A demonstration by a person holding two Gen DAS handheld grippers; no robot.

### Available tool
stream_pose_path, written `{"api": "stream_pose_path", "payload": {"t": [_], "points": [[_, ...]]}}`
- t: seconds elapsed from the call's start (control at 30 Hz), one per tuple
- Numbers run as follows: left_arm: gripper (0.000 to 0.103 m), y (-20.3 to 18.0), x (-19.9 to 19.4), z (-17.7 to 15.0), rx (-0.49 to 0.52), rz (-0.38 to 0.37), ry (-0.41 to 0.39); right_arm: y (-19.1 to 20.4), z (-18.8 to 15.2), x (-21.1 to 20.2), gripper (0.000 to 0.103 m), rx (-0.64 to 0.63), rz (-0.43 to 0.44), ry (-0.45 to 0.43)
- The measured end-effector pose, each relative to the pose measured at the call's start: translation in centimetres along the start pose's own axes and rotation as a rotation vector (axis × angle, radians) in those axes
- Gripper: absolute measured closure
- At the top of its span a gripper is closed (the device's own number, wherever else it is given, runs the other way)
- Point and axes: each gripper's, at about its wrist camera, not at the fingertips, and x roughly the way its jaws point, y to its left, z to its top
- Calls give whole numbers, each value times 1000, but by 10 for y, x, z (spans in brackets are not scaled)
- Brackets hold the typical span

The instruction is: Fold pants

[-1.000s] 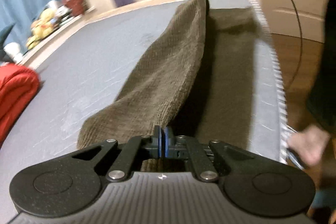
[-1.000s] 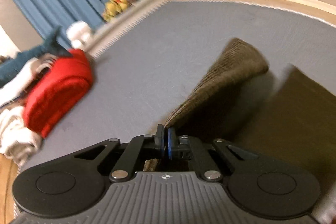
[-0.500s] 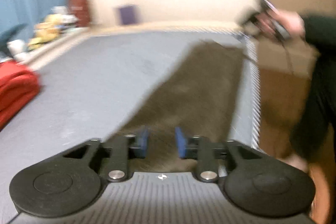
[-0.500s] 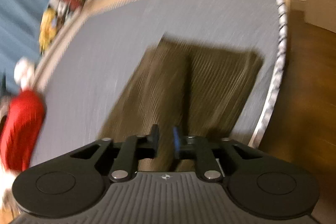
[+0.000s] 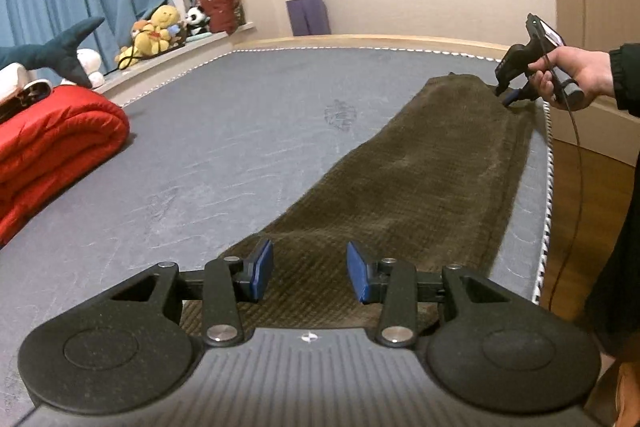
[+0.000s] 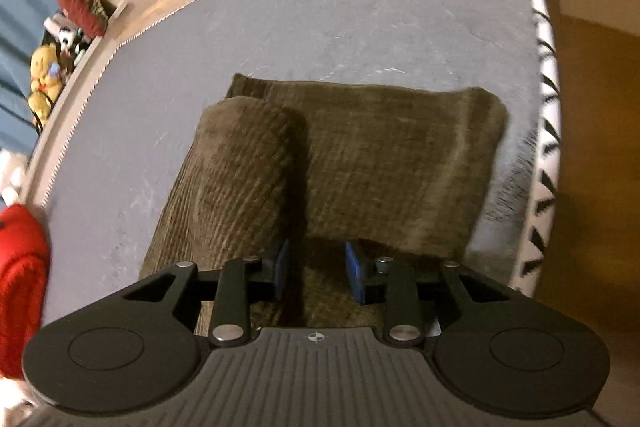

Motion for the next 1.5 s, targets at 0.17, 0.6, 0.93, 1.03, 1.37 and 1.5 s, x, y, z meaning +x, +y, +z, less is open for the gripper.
{"api": "stream_pose_path", "payload": {"t": [0.17,0.6,0.93,1.03,1.37,1.5], "points": [[58,12,-2,3,-39,6,-3,35,-9,6,101,-121,1,-26],[53,16,-5,-4,-9,20,16,34,-3,-6,97,-3,47,-72],[48,12,-4,-3,8,21,7,-21,15,-27,90,222,-15,-98],[47,10,-2,-1,16,17,6,-17,10,-6,85,174,59,15],[40,8,-5,-5,33,24,7,56,-3,-25,85,-94,357,-121],[38,9,-5,-9,47,35,19,33,-1,-18,80,52,125,-104]]}}
